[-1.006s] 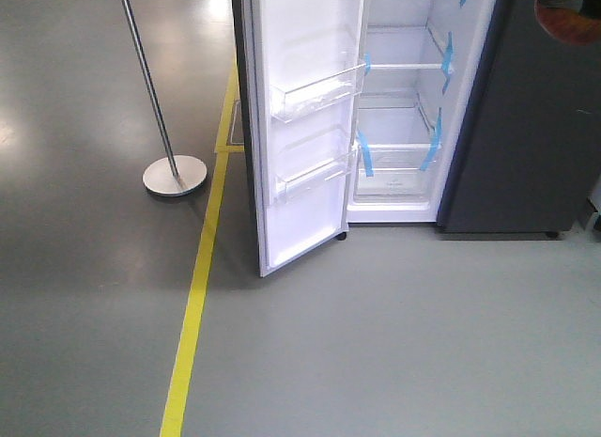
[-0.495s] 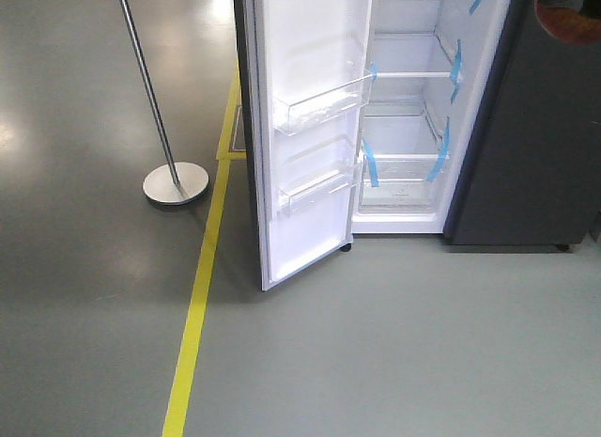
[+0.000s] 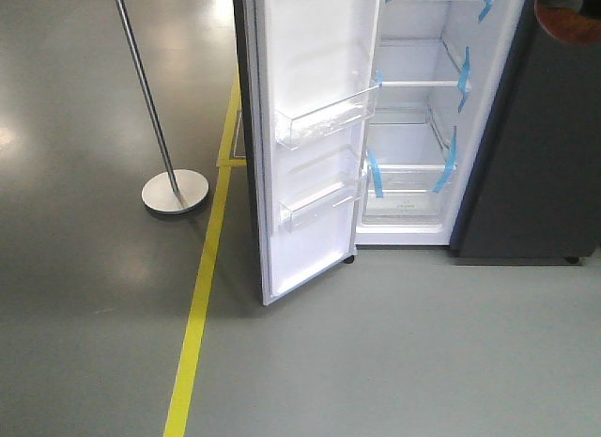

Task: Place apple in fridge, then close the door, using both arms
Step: 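Continue driving up to the refrigerator's open door, then approach the refrigerator shelves with the apple in the right gripper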

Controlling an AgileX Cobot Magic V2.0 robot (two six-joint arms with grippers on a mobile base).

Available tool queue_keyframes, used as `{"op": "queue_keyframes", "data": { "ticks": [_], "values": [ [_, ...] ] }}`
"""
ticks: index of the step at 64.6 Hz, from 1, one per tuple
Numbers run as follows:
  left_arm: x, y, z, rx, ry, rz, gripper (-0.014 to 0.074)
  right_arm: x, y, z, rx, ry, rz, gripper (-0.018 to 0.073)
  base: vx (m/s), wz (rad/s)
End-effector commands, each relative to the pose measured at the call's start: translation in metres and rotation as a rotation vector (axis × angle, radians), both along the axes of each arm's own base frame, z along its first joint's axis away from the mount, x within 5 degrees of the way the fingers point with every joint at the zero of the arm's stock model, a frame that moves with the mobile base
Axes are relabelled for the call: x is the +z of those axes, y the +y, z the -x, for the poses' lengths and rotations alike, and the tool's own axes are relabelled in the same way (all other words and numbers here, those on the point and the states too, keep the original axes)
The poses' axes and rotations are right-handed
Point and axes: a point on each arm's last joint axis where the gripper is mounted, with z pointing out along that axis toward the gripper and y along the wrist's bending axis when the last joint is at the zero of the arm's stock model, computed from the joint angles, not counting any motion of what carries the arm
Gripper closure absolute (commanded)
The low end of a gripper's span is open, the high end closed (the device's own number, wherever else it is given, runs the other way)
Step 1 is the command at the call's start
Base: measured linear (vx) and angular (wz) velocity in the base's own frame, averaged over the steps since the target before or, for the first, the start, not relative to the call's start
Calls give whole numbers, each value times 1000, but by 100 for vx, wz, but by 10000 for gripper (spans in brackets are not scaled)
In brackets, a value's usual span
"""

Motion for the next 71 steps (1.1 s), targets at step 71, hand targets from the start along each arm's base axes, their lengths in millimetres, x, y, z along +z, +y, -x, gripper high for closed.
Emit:
{"op": "queue_keyframes", "data": {
  "ticks": [71],
  "values": [
    [12,0,2,-3,-94,4,603,22,-2,9,-20,-125,-13,524,10,-2]
  ]
}}
